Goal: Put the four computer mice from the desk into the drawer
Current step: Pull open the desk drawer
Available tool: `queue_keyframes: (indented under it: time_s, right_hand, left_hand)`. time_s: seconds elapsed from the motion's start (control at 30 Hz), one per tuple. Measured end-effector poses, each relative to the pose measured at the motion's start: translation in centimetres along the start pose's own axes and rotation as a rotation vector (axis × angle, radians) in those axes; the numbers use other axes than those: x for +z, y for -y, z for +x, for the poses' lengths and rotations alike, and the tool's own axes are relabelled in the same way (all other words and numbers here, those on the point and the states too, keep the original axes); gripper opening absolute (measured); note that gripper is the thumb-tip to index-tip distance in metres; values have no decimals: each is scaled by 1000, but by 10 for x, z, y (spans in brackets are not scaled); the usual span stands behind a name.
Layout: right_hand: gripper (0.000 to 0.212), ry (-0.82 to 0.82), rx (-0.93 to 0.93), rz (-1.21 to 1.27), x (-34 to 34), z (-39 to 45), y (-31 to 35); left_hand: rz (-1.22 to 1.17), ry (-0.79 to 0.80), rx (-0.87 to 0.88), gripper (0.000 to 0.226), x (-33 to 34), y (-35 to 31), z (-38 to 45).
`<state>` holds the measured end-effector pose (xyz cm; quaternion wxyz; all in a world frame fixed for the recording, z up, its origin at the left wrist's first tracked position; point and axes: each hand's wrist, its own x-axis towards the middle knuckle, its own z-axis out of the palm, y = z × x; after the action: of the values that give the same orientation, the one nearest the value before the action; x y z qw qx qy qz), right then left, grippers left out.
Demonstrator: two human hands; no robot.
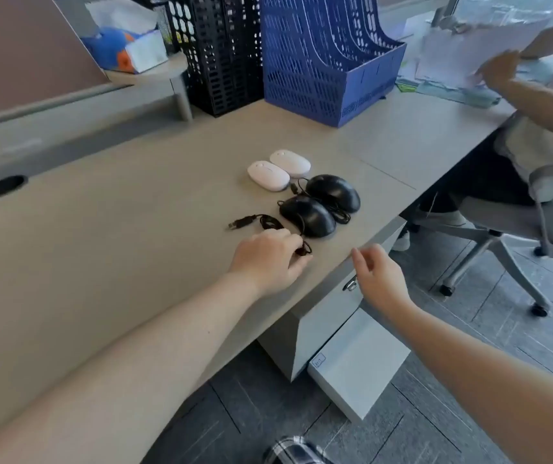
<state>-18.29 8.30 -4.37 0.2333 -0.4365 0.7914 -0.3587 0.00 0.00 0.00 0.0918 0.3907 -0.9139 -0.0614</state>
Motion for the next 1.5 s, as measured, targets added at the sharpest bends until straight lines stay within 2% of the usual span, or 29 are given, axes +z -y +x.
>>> queue_keyframes:
  time_s: [0.1,0.2,0.3,0.43,0.53,0.63,0.8,0.97,1.03,1.07,1.17,1.23,1.33,1.43,1.5]
  right_hand:
    - [31,-145,125,137,13,7,-30]
    - [21,-15,308,76,31,19,-67]
    - [25,125,390,108,43,29,-87]
    - [39,189,525,357,55,39,-94]
    - [39,122,612,527,62,45,-95]
    - [33,52,609,577,65,41,-93]
    - [34,77,506,579,66,37,-92]
    - [19,107,549,562,64,31,-100]
    - [21,75,542,461,54,22,-111]
    - [22,22,483,352,46,16,-117]
    - [23,-197,110,-62,17,3,-123]
    - [28,-235,-86,-207,-1,5,-121]
    - [38,-74,-310,-485,-13,17,-127]
    - [39,185,-329,-678,-23,24,-112]
    - [44,234,-317,-790,-31,23,-94]
  left_hand:
    - [19,-124,-25,40,20,-6,-6]
    - [-30,-230,-74,42,34,-9,-10]
    - [-48,-287,-108,40,38,-7,-9]
    - [6,-307,-100,39,37,-12,-8]
    - [13,-308,-122,37,38,-12,-6]
    - [26,-291,-135,35,39,-11,-5]
    - [60,-298,-119,33,38,-12,-6]
    - [235,-355,21,33,38,-15,-12]
    - [321,-372,41,34,37,-16,-14]
    - [358,-379,45,34,37,-16,-14]
    - [440,-349,36,35,34,-22,-13]
    - [446,-228,-14,37,30,-32,-15]
    - [410,-75,-115,42,30,-41,-21]
    - [371,4,-163,46,26,-42,-31]
    - [359,46,-188,47,22,-43,-34]
